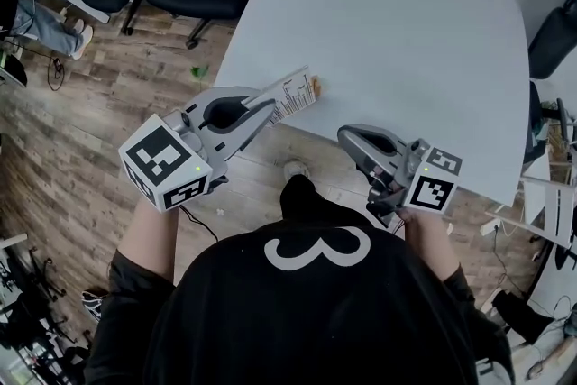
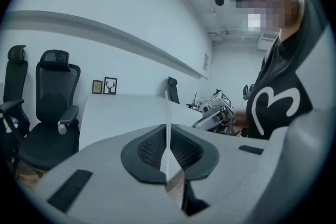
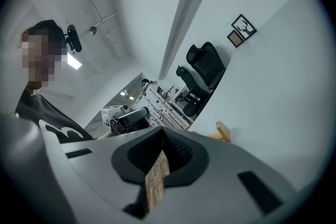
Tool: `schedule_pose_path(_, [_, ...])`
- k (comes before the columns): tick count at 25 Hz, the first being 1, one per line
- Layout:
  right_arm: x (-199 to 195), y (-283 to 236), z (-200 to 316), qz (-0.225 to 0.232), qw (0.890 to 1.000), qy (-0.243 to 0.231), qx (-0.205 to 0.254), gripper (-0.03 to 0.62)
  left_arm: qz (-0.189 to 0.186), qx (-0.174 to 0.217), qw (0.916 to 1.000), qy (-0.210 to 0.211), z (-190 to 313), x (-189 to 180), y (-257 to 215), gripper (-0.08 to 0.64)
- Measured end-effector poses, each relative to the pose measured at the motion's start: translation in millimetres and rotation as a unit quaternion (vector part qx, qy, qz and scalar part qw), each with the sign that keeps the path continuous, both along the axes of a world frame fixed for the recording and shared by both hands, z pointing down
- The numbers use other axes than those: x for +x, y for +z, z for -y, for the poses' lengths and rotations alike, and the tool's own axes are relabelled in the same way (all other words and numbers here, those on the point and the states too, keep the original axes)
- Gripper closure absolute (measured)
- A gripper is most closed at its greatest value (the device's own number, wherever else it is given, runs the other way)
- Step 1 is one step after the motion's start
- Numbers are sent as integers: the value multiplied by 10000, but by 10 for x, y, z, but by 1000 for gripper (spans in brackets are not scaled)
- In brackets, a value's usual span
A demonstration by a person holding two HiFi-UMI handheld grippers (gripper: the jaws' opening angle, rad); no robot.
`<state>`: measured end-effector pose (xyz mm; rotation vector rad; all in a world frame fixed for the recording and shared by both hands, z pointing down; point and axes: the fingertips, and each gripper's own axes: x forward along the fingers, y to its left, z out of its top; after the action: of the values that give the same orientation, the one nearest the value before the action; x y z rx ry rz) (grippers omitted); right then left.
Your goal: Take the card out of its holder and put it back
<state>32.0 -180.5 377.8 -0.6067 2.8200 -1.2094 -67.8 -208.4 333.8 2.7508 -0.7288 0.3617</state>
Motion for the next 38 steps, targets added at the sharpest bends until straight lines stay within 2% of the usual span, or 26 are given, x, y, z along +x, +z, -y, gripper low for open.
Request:
schedule_pose_path(9, [76,169,-4,-50,9998,61,-178,581,328,227,9982,444,111,142,224,535])
schedule_pose_path(21, [127,312,7,-112,9993,142,-320,581,616,276,9939,877,214,232,527,535])
schedule_pose_path(38, [159,418,-12,-152,9988,138,-437,582,710,192,9919,1032,217,287,653,535])
